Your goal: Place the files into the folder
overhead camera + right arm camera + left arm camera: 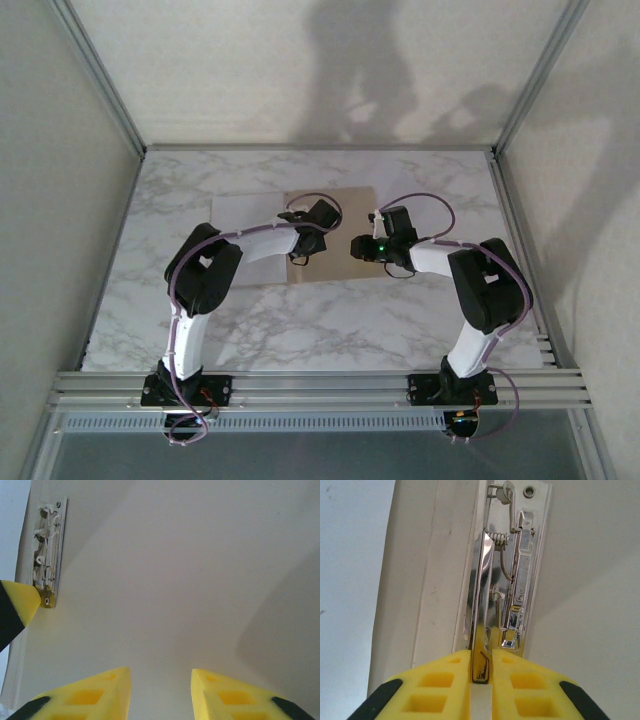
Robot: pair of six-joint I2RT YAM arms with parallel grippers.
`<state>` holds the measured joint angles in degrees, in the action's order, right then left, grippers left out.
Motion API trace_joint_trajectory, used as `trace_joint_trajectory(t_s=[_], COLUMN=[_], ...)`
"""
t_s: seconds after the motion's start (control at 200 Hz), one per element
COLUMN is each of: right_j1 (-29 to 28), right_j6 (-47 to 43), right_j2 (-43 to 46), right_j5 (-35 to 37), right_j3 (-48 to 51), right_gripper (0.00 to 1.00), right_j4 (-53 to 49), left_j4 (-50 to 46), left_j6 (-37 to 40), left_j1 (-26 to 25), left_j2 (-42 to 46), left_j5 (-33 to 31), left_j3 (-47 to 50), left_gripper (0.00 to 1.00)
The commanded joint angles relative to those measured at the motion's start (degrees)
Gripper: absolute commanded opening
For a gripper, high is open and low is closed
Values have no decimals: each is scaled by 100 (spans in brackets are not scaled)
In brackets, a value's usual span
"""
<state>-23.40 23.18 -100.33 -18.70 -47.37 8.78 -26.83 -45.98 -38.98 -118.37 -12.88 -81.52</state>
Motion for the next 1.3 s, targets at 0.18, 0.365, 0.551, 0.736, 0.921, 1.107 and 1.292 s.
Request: trace_joint_trajectory(t_s=[0.18, 0.365, 0.551, 0.736, 0.921, 1.107, 1.292], right_j1=[12, 9, 10, 11, 15, 5, 10], right_j6=[130, 288, 325, 314, 302, 272, 240], right_j2=[-207, -302, -272, -273, -288, -324, -351], right_j5=[-164, -202, -224, -214, -213, -196, -203], right_j3=[12, -38, 33, 38, -3, -33, -61], right_gripper=[38, 37, 37, 37, 37, 37, 37], right_j4=[-213, -405, -390, -407, -445, -482, -524], left_j4=[-68, -31, 101, 239, 350, 416, 413], left_j6=[394, 627, 741, 809, 856, 878, 915], left_j1=[141, 188, 264, 268, 251, 213, 147], left_j2=[-258, -260, -248, -342, -516, -643, -776], left_j5=[336, 512, 735, 976, 1186, 1293, 1372], left_j3=[83, 144, 289, 373, 452, 540, 522], left_gripper=[13, 12, 10, 10, 9, 8, 7])
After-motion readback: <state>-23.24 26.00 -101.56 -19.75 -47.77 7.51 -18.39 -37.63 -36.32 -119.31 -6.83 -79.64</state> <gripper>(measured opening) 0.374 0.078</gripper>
